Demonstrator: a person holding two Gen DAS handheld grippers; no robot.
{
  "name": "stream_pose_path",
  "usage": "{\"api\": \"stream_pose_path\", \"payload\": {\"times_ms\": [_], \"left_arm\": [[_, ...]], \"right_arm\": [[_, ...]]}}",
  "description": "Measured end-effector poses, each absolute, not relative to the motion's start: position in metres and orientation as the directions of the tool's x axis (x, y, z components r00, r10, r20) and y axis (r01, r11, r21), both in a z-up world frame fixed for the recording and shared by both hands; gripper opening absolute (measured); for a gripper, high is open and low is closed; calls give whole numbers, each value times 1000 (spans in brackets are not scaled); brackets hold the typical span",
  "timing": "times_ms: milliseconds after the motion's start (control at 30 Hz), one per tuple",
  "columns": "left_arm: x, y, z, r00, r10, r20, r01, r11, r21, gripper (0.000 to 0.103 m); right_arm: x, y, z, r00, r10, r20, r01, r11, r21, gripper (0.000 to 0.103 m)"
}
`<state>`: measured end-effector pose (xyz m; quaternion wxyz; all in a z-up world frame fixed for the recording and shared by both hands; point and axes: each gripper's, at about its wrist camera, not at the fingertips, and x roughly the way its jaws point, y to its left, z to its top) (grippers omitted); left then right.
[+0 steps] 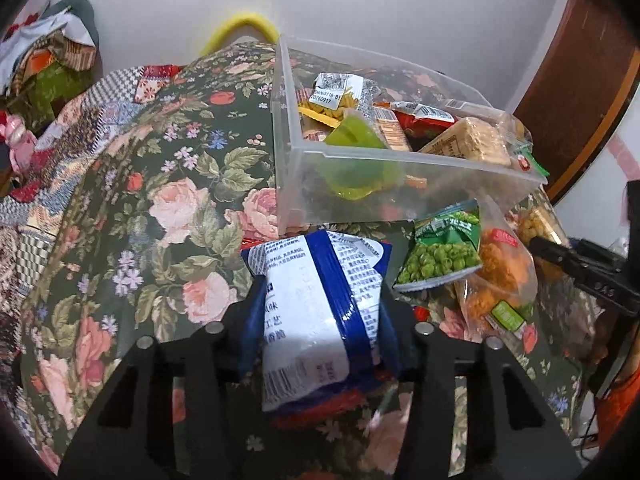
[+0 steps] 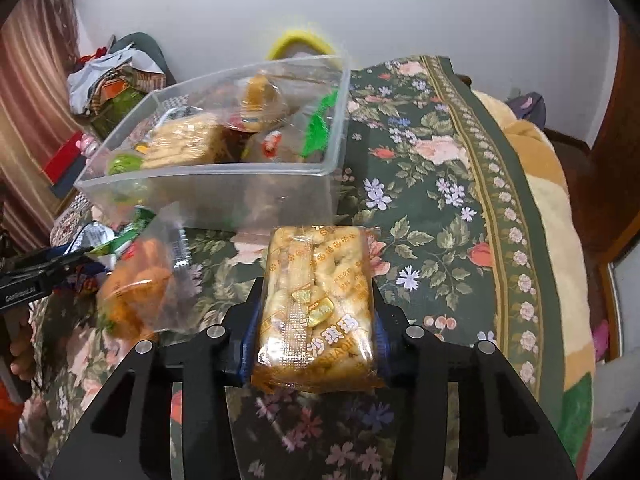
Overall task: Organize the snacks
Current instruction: 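Grasp a bread cracker pack with the right tool while the left tool grasps the white-blue chips bag, then carry both snacks over the clear box and release them inside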
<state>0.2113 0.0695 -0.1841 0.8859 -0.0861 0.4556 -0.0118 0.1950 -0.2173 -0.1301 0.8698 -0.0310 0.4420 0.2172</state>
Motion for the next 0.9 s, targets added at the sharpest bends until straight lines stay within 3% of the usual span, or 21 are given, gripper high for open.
{"api": "stream_pose_path", "payload": {"times_ms": [533, 900], "left_arm": [[181, 71, -114, 703, -65, -709, -43, 990, -134, 47], [213, 60, -69, 780, -54, -624, -10, 995, -98, 47]], "right_arm": [[176, -189, -61, 601, 454, -658, -483, 862, 154, 42], [200, -142, -37, 623, 503, -600, -537, 832, 140, 42]]}}
